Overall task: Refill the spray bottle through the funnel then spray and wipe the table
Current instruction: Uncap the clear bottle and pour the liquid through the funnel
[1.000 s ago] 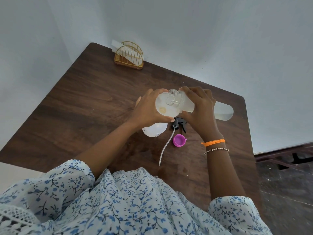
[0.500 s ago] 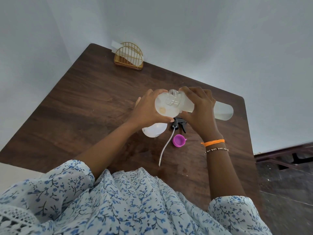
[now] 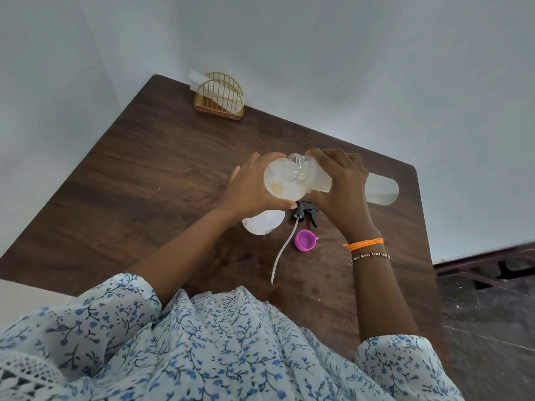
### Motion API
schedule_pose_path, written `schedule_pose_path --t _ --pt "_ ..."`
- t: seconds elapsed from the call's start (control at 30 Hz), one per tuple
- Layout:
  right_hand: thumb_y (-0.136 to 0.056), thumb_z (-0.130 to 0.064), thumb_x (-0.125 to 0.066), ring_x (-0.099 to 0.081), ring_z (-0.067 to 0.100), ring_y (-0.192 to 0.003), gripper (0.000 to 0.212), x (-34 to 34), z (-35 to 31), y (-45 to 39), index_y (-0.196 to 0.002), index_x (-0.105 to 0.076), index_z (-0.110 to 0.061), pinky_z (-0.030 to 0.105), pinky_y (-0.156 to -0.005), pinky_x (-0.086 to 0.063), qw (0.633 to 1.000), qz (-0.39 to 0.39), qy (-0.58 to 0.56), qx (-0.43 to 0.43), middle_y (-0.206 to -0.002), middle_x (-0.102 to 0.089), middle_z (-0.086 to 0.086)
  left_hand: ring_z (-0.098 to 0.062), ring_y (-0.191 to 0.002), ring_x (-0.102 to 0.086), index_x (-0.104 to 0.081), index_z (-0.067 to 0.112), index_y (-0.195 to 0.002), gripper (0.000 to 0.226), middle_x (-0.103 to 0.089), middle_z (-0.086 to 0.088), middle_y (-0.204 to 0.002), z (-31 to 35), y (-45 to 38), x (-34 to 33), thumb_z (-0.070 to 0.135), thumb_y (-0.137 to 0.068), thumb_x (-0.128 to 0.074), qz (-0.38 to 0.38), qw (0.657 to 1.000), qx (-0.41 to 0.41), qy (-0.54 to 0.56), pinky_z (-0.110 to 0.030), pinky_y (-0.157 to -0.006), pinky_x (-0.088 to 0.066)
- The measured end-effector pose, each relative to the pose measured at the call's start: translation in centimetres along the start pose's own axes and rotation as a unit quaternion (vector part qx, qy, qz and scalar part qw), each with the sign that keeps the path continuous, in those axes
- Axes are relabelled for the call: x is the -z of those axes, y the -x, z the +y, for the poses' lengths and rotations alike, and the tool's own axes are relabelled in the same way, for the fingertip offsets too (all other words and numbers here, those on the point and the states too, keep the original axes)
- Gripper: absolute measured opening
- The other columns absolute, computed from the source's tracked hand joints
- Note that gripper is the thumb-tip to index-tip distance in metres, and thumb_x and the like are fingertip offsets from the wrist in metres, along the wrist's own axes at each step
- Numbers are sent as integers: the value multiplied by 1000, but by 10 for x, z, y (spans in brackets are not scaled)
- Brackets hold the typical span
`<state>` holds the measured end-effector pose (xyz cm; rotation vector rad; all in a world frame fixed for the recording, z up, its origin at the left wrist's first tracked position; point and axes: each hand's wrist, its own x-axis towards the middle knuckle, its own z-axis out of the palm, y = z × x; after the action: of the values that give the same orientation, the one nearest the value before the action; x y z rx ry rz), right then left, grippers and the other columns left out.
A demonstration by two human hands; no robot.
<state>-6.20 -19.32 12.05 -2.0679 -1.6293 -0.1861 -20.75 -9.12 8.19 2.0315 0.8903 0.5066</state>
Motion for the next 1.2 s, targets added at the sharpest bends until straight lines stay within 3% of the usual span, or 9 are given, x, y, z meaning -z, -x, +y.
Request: schedule_pose_path --t 0.7,0.93,1.1,1.2 --pt "-64 -18 -83 -45 24 -104 59 2 -1 0 -119 -61 -20 33 -85 -25 1000 3 4 3 -114 -60 1 -12 -111 -45 -39 33 -130 91 -46 4 -125 2 2 1 57 -50 -75 -5 1000 4 4 -53 -102 -38" --pt "-64 -19 -82 -45 25 -105 59 2 -1 -1 -119 -60 -21 34 -85 -28 1000 3 6 0 -115 -60 1 -10 -107 -43 -40 32 -131 88 -46 3 -125 2 1 2 48 -56 -83 -2 1000 1 2 -52 -102 -38" --pt "-65 -17 -78 -43 24 -103 57 4 -2 -1 -119 -60 -21 44 -86 -37 1000 5 -9 -6 -114 -60 0 -7 -104 -40 -40 33 -130 88 -45 4 -124 1 1 2 49 -55 -82 2 1000 -1 1 -52 -102 -37" --pt "-65 -18 -79 -43 24 -103 57 4 -1 -2 -119 -61 -20 41 -86 -34 1000 4 -5 -3 -115 -60 1 -7 -103 -39 -40 34 -130 88 -45 5 -124 0 1 1 50 -55 -82 2 1000 3 0 -52 -102 -37"
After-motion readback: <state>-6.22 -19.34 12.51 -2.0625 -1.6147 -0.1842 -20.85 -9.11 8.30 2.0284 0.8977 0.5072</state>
